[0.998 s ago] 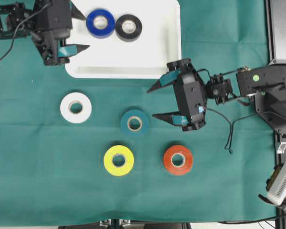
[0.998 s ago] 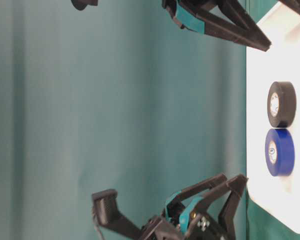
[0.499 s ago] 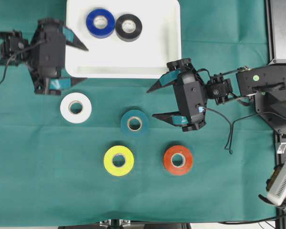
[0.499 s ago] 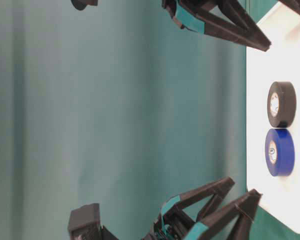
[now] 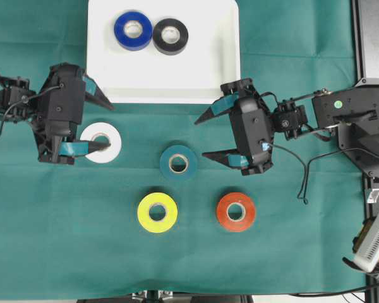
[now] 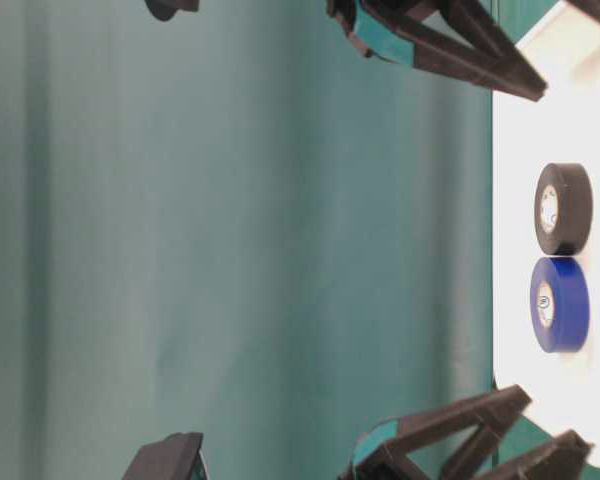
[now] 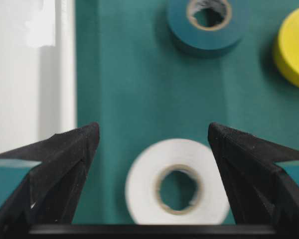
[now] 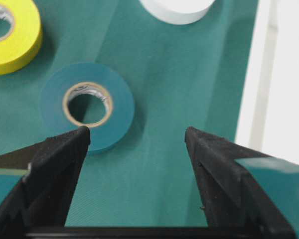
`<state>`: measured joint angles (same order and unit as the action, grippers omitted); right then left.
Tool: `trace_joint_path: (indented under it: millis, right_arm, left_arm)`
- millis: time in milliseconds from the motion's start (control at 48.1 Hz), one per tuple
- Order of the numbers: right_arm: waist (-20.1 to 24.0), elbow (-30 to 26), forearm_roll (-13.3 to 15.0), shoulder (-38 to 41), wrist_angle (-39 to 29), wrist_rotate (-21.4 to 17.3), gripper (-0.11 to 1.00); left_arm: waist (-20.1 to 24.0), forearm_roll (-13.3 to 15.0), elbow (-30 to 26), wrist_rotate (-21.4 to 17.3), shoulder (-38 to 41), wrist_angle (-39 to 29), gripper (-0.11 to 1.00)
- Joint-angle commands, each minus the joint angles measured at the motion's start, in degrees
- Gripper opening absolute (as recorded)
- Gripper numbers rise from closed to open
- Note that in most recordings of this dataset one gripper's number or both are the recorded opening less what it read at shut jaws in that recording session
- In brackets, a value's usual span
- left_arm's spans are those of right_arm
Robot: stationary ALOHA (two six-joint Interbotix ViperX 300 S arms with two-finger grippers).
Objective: Put the tape alternately from left to right into the white case.
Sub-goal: 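Move the left gripper back over the white tape roll, then lower the right gripper onto the dark teal roll and grasp it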
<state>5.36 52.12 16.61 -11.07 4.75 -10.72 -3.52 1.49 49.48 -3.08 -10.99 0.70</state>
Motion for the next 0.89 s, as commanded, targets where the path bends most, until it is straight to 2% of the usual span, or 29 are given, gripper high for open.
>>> trace_joint_path:
  millis: [0,125,582,873]
  right_arm:
    - [0.70,-0.97,-0.18,-0.09,0.44,-0.09,0.81]
    - [0.97,-1.05,-0.09,0.26,0.53,-0.09,0.81]
    - [1.23,-1.14,-0.18,0.26,0.53,-0.18,0.81]
    - [2.72,-1.49,-0.18,0.53,0.53,-5.10,0.81]
  left_arm:
    - [-1.41,0.09,-0.70,2.11,-0.88,-0.35,0.62]
    - [-1.76,0.09,-0.53,4.92,-0.70,-1.76,0.62]
    - [-1.85,0.09,-0.53,5.10,-0.26,-2.72,0.62]
    - [-1.76,0.09,-0.70,5.10,-0.26,-2.72,0.62]
